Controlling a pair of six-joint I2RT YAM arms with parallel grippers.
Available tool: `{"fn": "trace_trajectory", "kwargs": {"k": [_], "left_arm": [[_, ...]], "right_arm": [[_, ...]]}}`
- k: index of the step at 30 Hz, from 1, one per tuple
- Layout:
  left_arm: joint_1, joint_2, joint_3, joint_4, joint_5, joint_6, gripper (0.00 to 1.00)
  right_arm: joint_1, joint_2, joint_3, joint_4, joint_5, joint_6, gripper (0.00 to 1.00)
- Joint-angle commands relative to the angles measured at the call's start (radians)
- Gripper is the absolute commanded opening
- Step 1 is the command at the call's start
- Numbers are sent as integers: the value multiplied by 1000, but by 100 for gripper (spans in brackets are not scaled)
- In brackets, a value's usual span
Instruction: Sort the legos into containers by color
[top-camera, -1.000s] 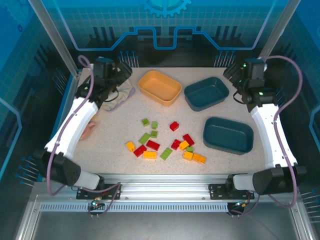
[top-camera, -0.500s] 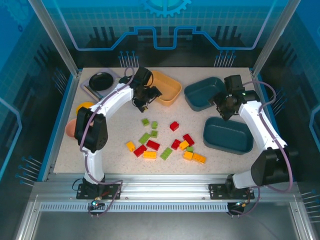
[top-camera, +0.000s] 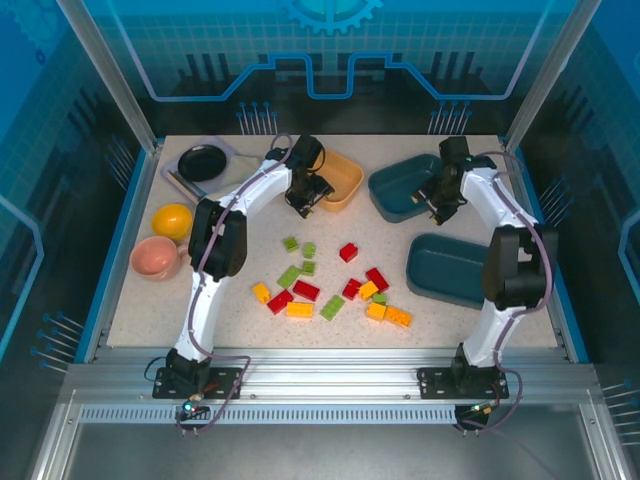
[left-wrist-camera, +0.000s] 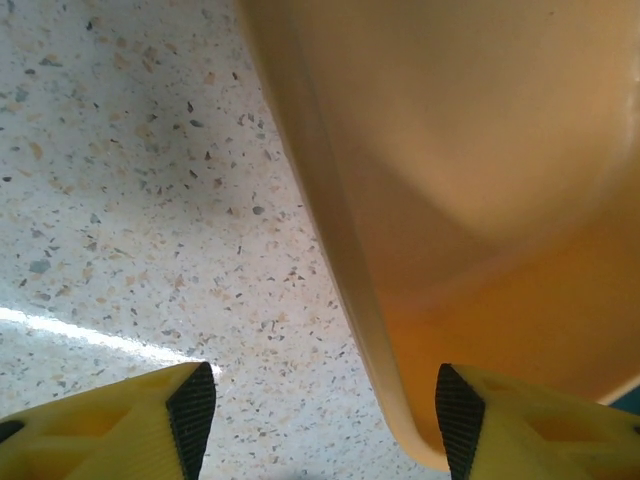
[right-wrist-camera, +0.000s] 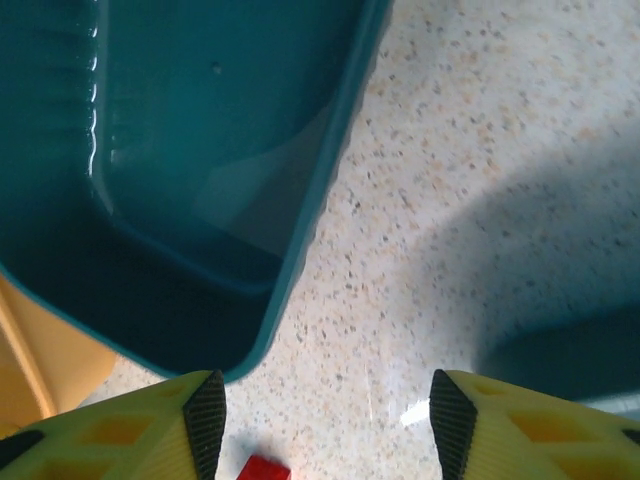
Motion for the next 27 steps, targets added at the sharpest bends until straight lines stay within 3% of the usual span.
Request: {"fn": "trace_trajectory", "kwargs": {"k": [1,6,11,18,22,27], "left_arm": [[10,20,42,-62,-19,20,62],[16,53,60,-39,-7,33,58],[23,64,79,-59,-21,57,38],[36,20,77,-128,-92,138,22],[52,-4,78,-176,-118,250,13],[80,-29,78,-249,-162,445,2]], "right_arm": [[-16,69,65,-45,-24,-30,58],[-15,151,136,-55,-16,-42,57],[-15,227,215,-88,-16,-71,52],[-15,312,298,-169,11,-118,43],[-13,342,322,-197,34,-150,36],[-10,374,392,-246,91,-234,21]]}}
